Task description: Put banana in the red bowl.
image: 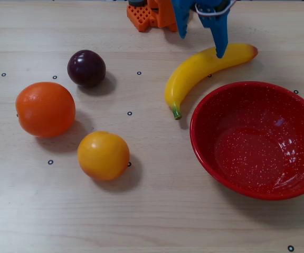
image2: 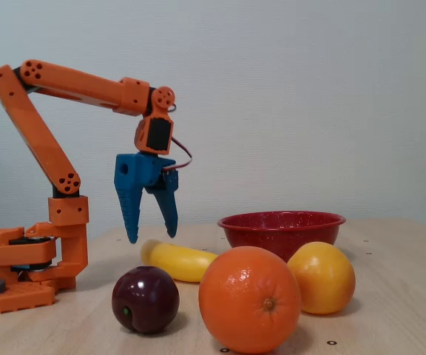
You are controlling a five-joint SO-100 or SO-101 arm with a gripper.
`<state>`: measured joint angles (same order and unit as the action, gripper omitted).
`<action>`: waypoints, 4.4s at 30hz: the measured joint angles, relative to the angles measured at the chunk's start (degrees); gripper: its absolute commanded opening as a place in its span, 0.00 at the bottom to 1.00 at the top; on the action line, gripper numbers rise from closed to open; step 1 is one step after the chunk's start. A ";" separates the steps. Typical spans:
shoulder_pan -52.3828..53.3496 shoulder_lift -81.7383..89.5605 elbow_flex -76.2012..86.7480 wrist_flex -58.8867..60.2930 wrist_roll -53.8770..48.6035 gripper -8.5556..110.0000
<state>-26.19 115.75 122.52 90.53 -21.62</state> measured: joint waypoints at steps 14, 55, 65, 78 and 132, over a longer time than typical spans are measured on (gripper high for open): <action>2.11 -13.36 -5.98 -2.55 0.00 0.42; 5.36 -24.61 -6.15 -11.34 -1.23 0.38; 6.42 -24.61 -5.98 -11.60 -1.32 0.36; 9.49 -24.52 -5.01 -11.60 -2.46 0.34; -0.53 -19.34 6.33 -13.97 -2.81 0.13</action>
<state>-26.72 96.42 128.85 76.55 -24.43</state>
